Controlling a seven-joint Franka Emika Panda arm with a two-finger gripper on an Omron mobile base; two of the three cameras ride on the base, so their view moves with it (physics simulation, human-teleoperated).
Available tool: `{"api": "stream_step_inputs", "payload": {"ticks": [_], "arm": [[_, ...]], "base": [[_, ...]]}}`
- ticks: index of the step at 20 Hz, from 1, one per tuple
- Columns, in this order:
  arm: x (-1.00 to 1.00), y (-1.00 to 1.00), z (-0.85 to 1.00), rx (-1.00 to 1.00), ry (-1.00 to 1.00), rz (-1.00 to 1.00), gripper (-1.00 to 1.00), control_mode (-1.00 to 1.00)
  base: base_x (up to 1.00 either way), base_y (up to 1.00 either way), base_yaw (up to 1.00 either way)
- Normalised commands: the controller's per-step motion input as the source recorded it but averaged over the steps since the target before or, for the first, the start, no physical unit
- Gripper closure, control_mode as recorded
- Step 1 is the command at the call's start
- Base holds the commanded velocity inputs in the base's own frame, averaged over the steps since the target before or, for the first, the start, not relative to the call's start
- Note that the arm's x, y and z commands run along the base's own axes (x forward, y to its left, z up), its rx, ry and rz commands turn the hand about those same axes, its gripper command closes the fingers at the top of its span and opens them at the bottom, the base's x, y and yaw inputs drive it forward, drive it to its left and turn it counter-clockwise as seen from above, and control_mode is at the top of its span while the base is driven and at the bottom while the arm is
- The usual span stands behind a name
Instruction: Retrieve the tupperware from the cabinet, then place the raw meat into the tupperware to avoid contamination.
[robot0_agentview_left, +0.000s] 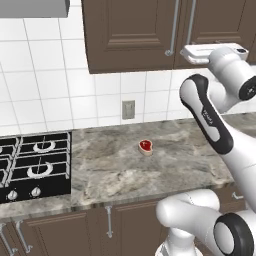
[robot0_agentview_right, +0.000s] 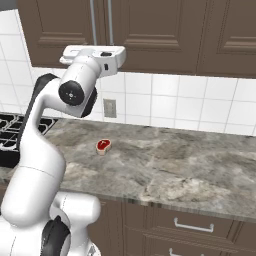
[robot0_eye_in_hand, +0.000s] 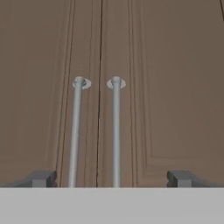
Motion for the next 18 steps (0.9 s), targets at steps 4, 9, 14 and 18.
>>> {"api": "stream_step_inputs", "payload": {"ticks": [4,9,14,18], "arm": [[0.25,0.0,0.0,0.0,0.0,0.0,-1.0,-1.0],[0.27,0.0,0.0,0.0,0.0,0.0,-1.0,-1.0],[0.26,0.0,0.0,0.0,0.0,0.0,-1.0,-1.0],[0.23,0.0,0.0,0.0,0.0,0.0,-1.0,-1.0]], "base": [[0.0,0.0,0.0],[0.0,0.0,0.0],[0.0,0.0,0.0],[0.0,0.0,0.0]]}}
